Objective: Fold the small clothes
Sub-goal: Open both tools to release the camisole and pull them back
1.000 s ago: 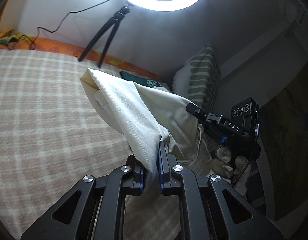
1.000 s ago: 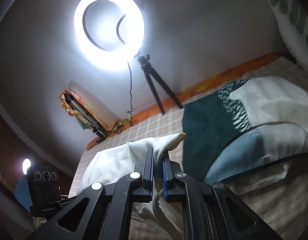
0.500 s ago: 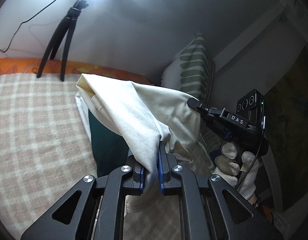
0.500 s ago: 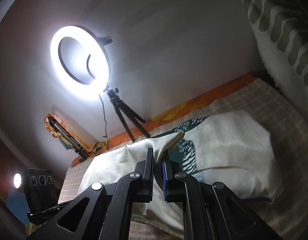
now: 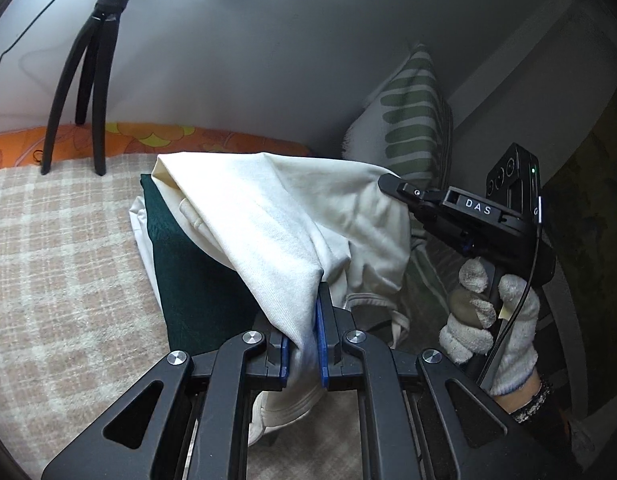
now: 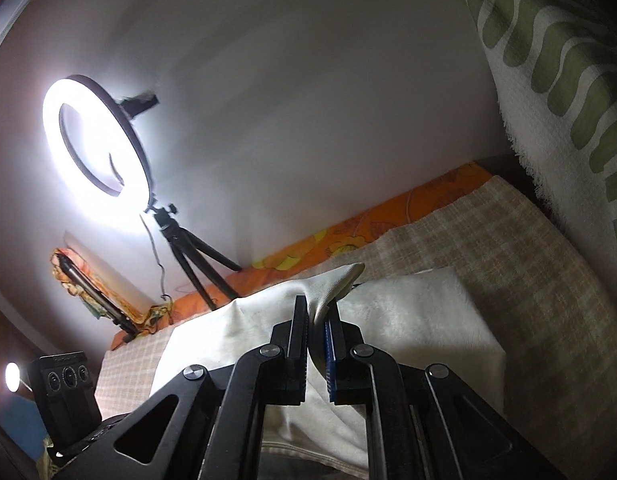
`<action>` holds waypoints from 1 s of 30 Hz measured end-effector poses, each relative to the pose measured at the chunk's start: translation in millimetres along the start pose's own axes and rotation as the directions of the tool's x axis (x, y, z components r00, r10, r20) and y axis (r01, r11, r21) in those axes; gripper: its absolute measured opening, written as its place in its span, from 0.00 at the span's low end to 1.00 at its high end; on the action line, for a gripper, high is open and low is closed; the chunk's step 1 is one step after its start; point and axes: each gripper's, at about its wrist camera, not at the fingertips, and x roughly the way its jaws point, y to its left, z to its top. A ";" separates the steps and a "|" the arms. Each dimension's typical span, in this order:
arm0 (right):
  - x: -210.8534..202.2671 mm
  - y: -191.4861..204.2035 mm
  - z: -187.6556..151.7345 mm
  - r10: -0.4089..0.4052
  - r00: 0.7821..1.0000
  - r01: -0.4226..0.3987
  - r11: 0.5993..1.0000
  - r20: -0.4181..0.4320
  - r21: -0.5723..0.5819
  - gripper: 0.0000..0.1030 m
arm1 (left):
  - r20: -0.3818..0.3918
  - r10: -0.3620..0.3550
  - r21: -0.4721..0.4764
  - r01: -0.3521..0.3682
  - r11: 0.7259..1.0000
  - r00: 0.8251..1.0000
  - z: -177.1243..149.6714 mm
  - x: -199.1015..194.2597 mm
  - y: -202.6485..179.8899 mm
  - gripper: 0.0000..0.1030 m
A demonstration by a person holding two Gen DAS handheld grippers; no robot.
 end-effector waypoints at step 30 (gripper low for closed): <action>-29.7 30.3 -2.8 -0.279 0.951 0.293 0.950 0.131 -0.107 1.00 | 0.033 0.297 0.174 -0.298 0.939 0.954 -7.7 -26.0 -50.6 0.79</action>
